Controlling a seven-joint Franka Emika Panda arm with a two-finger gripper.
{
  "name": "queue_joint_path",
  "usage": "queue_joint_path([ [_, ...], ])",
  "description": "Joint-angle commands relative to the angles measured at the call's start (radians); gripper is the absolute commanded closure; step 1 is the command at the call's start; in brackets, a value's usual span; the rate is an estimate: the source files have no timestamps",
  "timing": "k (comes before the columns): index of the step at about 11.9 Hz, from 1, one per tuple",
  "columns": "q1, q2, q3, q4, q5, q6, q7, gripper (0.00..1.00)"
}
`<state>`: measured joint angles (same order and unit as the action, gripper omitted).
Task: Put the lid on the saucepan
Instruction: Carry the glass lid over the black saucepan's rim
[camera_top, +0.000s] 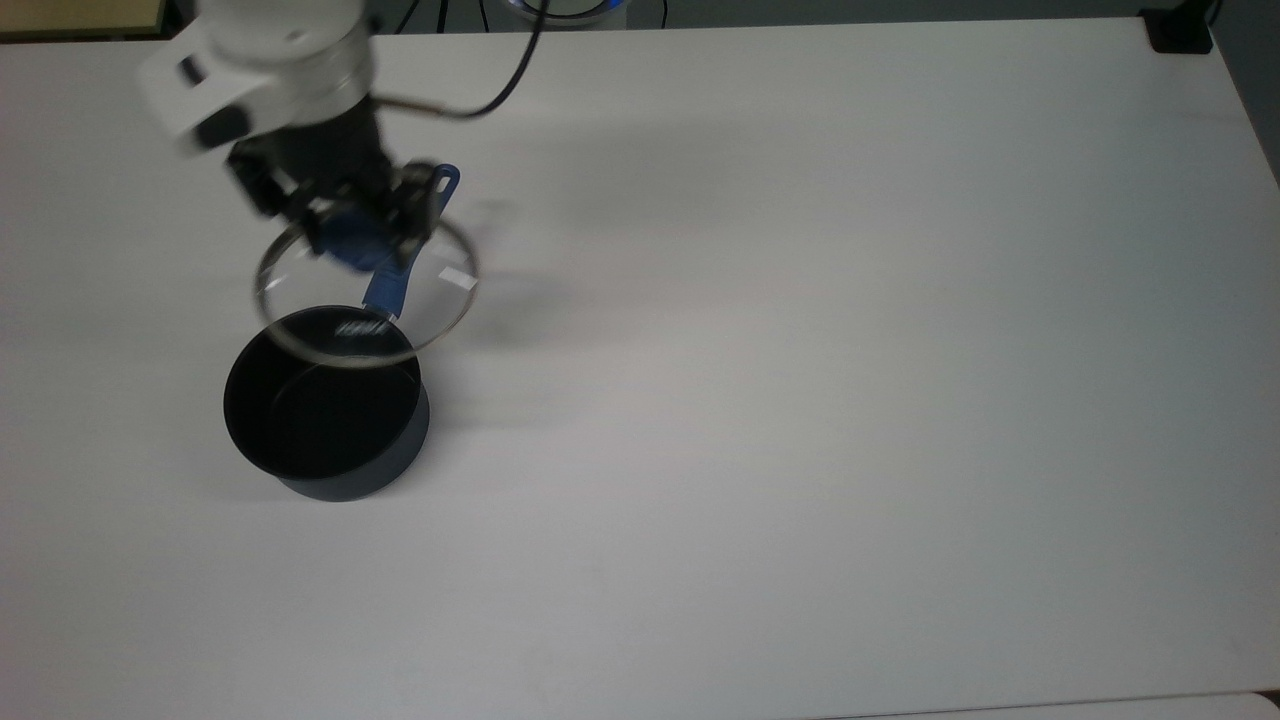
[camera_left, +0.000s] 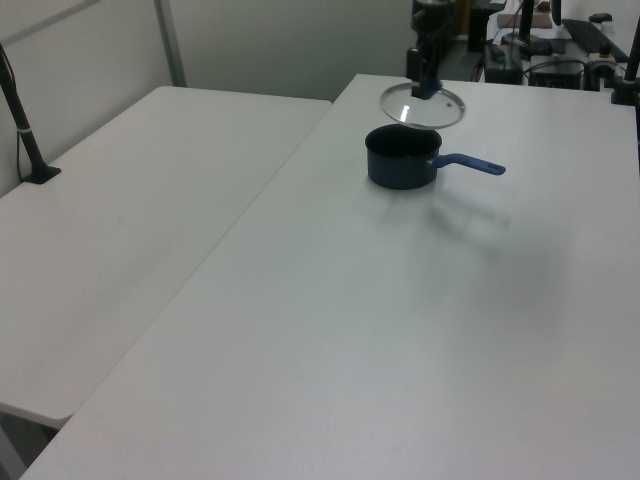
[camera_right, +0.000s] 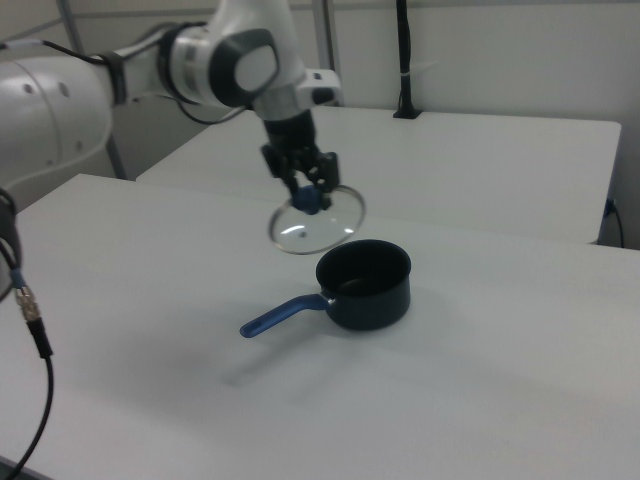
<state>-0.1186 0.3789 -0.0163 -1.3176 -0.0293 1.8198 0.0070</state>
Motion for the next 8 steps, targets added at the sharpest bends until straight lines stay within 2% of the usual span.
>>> queue_joint_path([
  [1,0.007,0.116,-0.051,0.074,-0.012,0.149,0.031,0.61],
  [5,0.014,0.172,-0.062,0.067,-0.015,0.19,0.051,0.61],
  [8,0.013,0.173,-0.062,0.048,-0.044,0.19,0.064,0.61],
])
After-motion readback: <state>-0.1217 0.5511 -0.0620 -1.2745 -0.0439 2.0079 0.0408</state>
